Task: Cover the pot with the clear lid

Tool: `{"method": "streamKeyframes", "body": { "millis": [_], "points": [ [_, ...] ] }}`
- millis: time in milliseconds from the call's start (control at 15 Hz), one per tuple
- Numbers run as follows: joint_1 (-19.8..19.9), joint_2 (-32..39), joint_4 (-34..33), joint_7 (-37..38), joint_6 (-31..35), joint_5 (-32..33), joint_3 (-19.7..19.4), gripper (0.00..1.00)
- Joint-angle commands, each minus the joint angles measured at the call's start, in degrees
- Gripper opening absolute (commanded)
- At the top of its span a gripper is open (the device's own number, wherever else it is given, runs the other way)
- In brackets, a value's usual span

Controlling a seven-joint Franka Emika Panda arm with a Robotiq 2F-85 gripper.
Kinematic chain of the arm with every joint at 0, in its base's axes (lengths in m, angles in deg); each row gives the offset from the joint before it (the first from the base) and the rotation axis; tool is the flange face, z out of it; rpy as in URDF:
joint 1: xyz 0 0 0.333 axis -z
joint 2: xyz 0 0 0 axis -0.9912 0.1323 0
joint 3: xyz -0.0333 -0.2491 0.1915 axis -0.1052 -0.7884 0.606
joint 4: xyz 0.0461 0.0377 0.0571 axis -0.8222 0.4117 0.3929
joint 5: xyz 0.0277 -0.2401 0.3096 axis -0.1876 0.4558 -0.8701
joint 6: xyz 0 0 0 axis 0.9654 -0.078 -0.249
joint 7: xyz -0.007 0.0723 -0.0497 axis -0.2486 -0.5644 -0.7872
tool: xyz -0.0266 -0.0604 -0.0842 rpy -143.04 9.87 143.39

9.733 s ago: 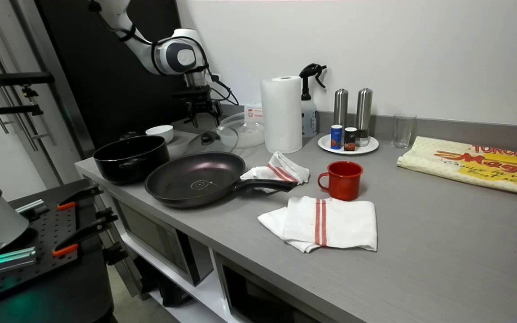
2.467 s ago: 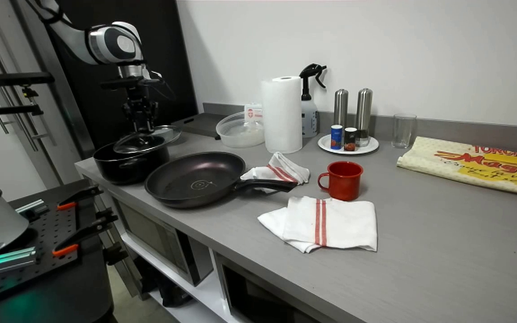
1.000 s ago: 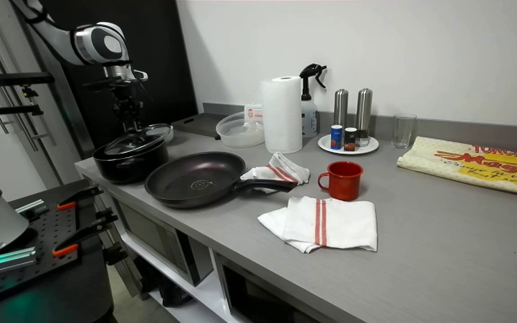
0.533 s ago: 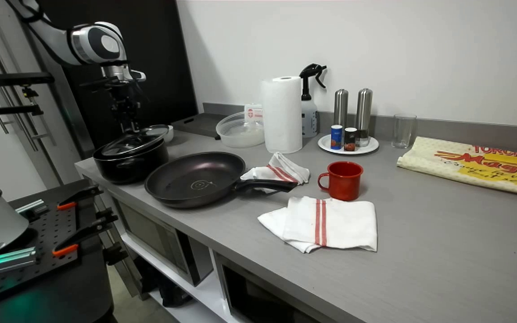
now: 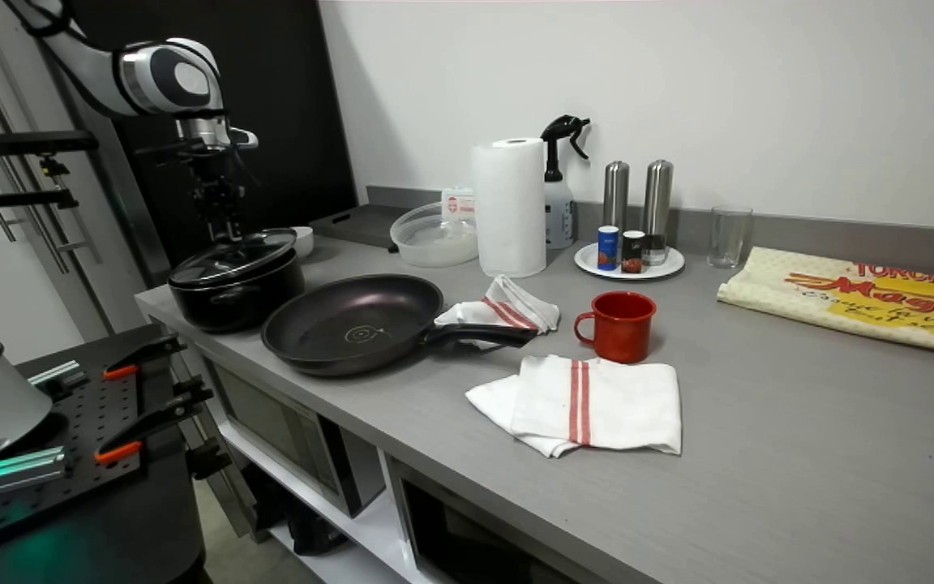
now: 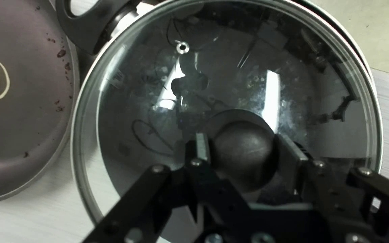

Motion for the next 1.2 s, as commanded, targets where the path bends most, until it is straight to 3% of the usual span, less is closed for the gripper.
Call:
{"method": "streamKeyframes", "body": {
  "millis": [0, 800, 1133],
  "points": [
    [0.64, -2.49, 0.61, -0.52, -2.7, -2.57, 1.0, 0.25],
    [2.74, -0.54, -1.21, -3.9, -4.31, -4.19, 0.59, 0.25],
    [3.38, 0.42, -1.91, -8.4, -4.19, -7.84, 1.32, 0.25]
  ]
}}
